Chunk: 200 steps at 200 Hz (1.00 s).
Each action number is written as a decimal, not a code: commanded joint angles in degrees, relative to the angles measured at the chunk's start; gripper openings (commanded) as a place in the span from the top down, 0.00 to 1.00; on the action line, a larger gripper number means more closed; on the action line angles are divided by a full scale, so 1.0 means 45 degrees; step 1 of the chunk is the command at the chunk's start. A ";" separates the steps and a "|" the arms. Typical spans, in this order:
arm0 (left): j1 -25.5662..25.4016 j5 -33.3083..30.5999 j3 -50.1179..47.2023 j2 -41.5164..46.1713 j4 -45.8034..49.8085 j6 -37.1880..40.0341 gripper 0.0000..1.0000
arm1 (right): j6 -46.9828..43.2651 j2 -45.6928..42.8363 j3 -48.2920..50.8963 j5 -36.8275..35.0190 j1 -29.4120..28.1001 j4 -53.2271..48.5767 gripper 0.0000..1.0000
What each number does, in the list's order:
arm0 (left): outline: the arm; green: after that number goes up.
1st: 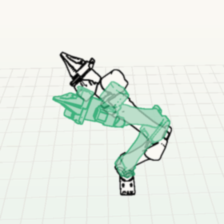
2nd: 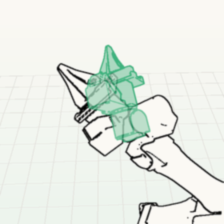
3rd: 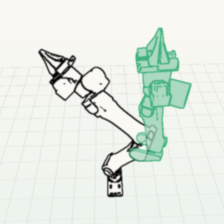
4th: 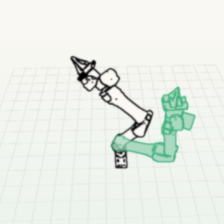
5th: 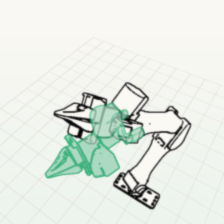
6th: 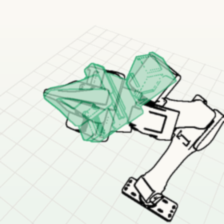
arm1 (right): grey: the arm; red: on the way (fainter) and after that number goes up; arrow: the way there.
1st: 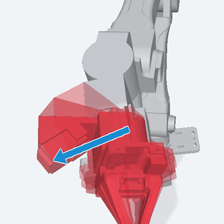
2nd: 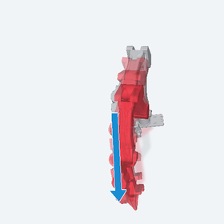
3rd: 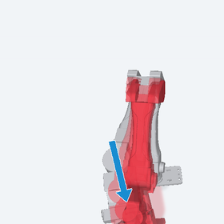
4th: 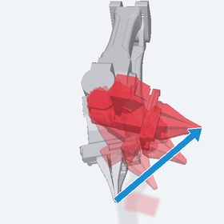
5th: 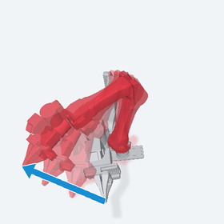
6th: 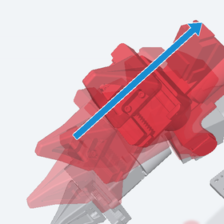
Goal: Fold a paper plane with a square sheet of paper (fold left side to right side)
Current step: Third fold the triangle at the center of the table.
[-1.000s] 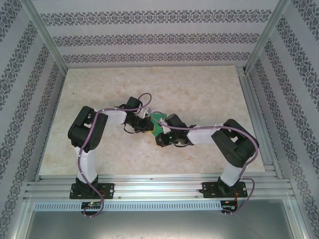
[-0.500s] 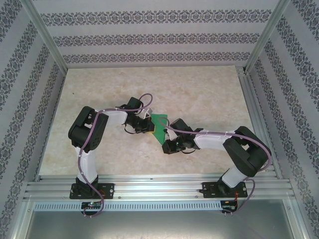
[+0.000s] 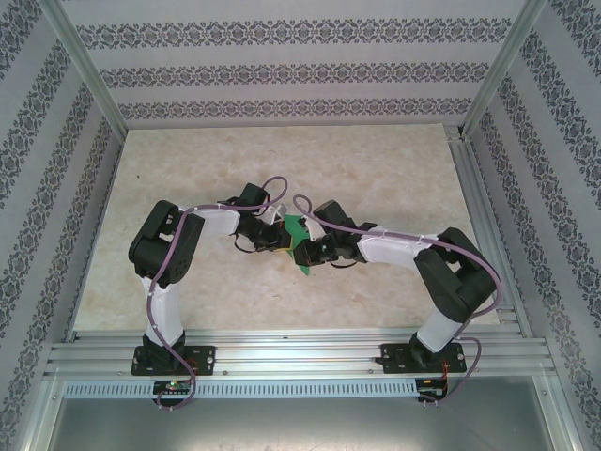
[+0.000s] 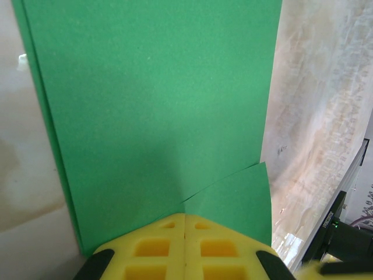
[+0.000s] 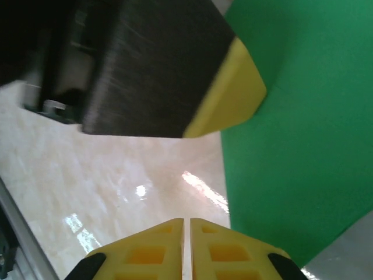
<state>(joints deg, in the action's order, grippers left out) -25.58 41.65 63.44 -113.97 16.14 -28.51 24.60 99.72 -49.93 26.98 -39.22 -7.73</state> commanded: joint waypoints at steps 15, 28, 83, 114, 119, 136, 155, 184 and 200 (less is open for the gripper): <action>0.0070 -0.1644 -0.0116 -0.0476 0.0788 0.0355 0.97 | 0.0175 0.0533 0.0585 -0.0208 -0.0064 0.0175 0.89; 0.0083 -0.1527 0.0026 -0.0386 0.0797 0.0340 0.96 | 0.0243 0.0535 0.0912 -0.0309 -0.0140 0.0098 0.89; 0.0215 -0.1678 0.1287 0.1100 0.1834 0.0700 0.82 | 0.0522 0.0661 0.1763 -0.0683 -0.0229 0.0150 0.90; 0.0118 -0.1454 0.0711 0.2178 0.1711 0.0607 0.90 | 0.0409 0.0805 0.1596 -0.0742 -0.0217 -0.0009 0.90; 0.0072 -0.1384 0.0486 0.2275 0.1594 0.0568 0.91 | 0.0377 0.0826 0.1568 -0.0758 -0.0227 -0.0051 0.90; -0.0275 -0.1036 -0.0342 0.2416 0.0930 0.0214 0.94 | 0.0348 0.0866 0.1526 -0.0761 -0.0226 -0.0076 0.90; -0.0787 -0.0819 -0.1121 0.2314 -0.0089 -0.0380 0.95 | 0.0312 0.0857 0.1506 -0.0800 -0.0230 -0.0154 0.90; -0.1322 -0.0916 -0.1476 0.1794 -0.1159 -0.0900 0.96 | 0.0227 0.0881 0.1487 -0.0853 -0.0256 -0.0303 0.90; -0.1453 -0.0900 -0.1536 0.1603 -0.1638 -0.1154 0.97 | 0.0166 0.0916 0.1411 -0.0883 -0.0268 -0.0434 0.90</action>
<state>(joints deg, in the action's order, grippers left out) -31.24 36.84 57.01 -105.71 15.81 -30.79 26.04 100.68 -44.91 26.48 -39.29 -1.83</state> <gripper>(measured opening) 0.056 0.103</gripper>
